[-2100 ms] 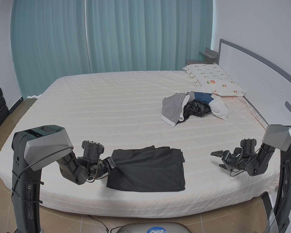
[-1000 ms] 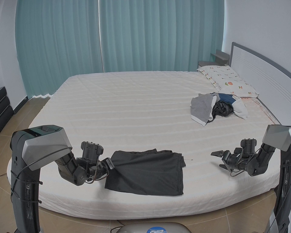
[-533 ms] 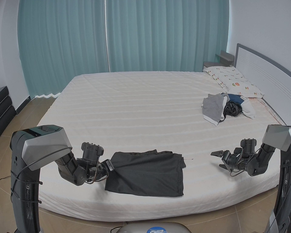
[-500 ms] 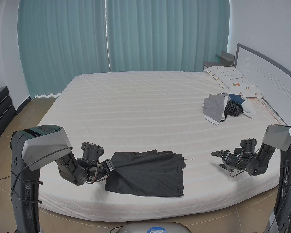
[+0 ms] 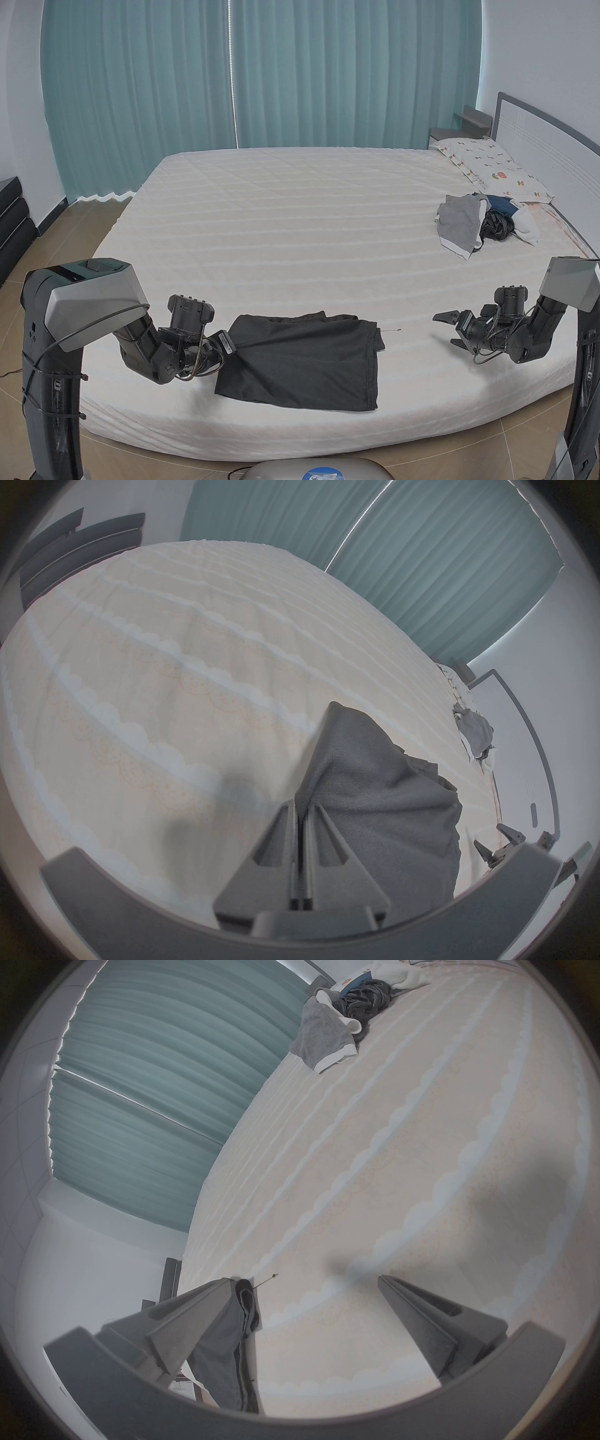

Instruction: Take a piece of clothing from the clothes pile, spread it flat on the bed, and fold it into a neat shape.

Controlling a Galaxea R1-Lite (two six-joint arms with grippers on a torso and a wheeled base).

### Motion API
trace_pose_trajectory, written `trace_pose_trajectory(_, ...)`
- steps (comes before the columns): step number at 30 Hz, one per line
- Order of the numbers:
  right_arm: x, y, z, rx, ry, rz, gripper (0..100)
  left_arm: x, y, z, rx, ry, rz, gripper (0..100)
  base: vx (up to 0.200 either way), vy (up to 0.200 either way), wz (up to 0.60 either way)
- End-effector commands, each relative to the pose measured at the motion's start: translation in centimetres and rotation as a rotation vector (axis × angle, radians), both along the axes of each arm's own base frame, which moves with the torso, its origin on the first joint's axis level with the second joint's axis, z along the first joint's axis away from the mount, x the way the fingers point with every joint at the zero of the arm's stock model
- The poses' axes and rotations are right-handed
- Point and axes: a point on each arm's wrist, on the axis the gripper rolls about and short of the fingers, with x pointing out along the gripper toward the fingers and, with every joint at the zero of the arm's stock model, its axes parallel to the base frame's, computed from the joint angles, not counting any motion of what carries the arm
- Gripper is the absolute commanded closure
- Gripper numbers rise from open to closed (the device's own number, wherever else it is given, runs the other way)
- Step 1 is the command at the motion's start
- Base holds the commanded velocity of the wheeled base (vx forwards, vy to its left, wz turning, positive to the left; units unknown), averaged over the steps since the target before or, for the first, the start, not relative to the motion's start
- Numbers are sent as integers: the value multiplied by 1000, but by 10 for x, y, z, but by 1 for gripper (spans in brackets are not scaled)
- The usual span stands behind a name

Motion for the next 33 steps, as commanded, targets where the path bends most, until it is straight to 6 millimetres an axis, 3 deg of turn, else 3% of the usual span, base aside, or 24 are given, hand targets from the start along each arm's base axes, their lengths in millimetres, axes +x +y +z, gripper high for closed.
trace_pose_trajectory(1, 0, -1, 0, 1, 1, -2, 0, -1, -1, -1, 1, 4, -2, 100, 0, 0, 0)
trace_pose_trajectory(3, 0, -1, 0, 1, 1, -2, 0, -2, -1, -1, 2, 7, -3, 100, 0, 0, 0)
trace_pose_trajectory(4, 0, -1, 0, 1, 1, -2, 0, -3, -1, -2, 3, 11, -3, 0, 0, 0, 0)
trace_pose_trajectory(15, 0, -1, 0, 0, 0, -1, 0, 0, 9, 2, 4, -4, 24, 0, 0, 0, 0)
trace_pose_trajectory(18, 5, -1, 2, -4, -16, -7, 0, 5, 22, 18, 5, -45, 76, 0, 0, 0, 0)
trace_pose_trajectory(19, 9, -1, 3, -11, -28, -14, 0, 6, 33, 36, -2, -84, 105, 0, 0, 0, 0)
trace_pose_trajectory(21, 10, -1, 5, -18, -35, -22, 0, 5, 36, 40, 6, -97, 110, 0, 0, 0, 0)
trace_pose_trajectory(24, 14, 3, 34, -48, -120, -43, 0, 4, 50, 61, 16, -146, 143, 0, 0, 0, 0)
trace_pose_trajectory(27, 3, 10, 80, -55, -181, -38, 0, -9, 61, 77, 15, -170, 169, 0, 0, 0, 0)
trace_pose_trajectory(29, -9, 14, 98, -69, -192, -44, 0, -20, 65, 92, 8, -197, 179, 0, 0, 0, 0)
trace_pose_trajectory(33, -53, 16, 142, -122, -273, -62, 0, -57, 74, 132, -6, -278, 189, 0, 0, 0, 0)
